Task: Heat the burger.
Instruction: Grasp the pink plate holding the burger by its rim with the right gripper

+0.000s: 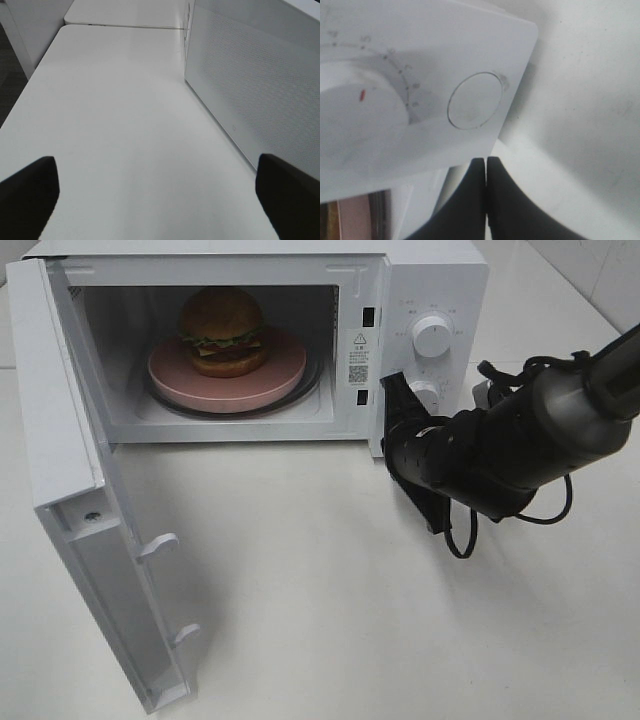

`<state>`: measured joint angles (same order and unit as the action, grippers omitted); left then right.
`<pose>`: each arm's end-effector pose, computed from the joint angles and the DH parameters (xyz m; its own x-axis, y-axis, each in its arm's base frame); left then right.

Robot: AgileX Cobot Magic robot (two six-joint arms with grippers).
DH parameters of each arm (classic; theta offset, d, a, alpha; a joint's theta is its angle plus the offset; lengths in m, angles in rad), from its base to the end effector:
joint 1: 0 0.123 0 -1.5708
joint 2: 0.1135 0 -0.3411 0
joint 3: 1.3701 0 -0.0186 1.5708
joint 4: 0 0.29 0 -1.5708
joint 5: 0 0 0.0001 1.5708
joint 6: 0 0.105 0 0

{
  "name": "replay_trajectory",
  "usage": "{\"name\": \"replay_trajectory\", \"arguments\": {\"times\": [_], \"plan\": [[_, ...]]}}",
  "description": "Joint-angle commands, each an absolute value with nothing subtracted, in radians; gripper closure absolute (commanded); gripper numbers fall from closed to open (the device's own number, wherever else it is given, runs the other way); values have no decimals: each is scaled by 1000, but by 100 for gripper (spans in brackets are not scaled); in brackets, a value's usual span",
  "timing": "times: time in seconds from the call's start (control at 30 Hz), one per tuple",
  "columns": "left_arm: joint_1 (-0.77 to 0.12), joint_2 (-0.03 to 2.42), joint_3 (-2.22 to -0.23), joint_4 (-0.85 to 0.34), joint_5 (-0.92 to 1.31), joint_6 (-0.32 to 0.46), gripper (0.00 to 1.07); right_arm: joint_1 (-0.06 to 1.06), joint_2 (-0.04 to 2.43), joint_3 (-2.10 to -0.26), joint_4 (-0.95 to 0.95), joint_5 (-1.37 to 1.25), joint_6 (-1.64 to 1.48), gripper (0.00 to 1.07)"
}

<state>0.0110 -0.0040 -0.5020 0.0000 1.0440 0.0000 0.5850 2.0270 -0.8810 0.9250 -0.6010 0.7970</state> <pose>-0.0145 -0.0002 0.2920 -0.4357 -0.0048 -0.9001 -0.0110 0.9999 0.0000 0.3728 0.1901 0.1085 -0.1674 0.9576 -0.2346 0.5264 0.2880 0.8000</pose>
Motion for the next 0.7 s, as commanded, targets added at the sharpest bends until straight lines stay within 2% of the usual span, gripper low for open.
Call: {"name": "replay_trajectory", "arguments": {"times": [0.03,0.3,0.43,0.5,0.7], "plan": [[14,-25,-500,0,1036,-9,6,580,1972,-862,863,-523,630,107],[14,-25,-500,0,1036,-9,6,550,1860,-862,649,-216,352,107],[14,-25,-500,0,1036,-9,6,528,1821,-862,562,-89,297,107],[14,-25,-500,0,1036,-9,6,505,1767,-862,461,68,253,107],[14,-25,-500,0,1036,-9,6,495,1717,-871,371,207,187,106]]}}
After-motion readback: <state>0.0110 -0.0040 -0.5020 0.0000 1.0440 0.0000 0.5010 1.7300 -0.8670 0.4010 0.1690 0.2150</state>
